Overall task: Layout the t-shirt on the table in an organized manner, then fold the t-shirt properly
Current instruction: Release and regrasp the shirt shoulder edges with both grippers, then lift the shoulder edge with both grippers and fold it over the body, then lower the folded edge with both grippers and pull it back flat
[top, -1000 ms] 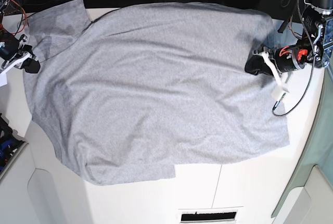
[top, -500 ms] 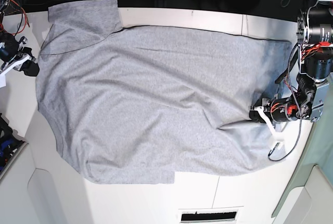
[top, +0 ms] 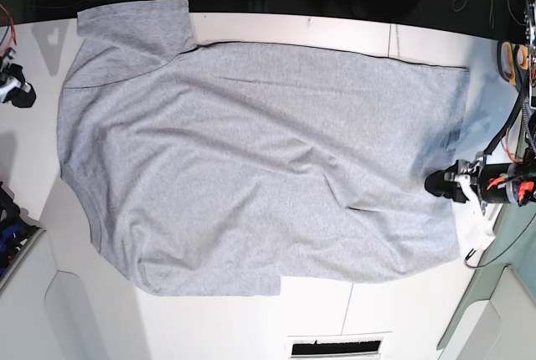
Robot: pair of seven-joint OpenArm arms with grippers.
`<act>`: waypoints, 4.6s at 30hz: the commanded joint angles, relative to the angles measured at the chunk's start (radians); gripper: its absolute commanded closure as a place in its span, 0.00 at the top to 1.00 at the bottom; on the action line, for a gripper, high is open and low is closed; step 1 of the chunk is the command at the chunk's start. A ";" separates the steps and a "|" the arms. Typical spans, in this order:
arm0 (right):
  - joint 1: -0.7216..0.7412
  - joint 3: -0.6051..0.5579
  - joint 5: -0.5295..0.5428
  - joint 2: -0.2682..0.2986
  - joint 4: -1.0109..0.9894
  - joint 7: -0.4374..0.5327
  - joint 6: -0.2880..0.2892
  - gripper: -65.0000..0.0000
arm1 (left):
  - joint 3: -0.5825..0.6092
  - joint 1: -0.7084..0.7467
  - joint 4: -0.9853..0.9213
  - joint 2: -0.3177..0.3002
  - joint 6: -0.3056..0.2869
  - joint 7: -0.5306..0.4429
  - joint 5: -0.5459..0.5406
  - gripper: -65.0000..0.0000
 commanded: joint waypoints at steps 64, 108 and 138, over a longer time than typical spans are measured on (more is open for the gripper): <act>-0.187 -0.211 0.081 -0.124 0.043 -0.018 0.053 0.48 | -0.405 0.519 0.148 0.102 -0.010 -0.034 0.069 0.48; -0.087 -0.005 0.040 -0.106 0.341 0.060 0.052 0.00 | -0.489 0.582 0.333 0.044 -0.010 -0.129 -0.093 0.00; 0.429 -0.172 -0.205 -0.119 -0.253 0.288 0.048 0.00 | -0.364 0.314 0.194 0.103 -0.010 -0.463 0.322 0.07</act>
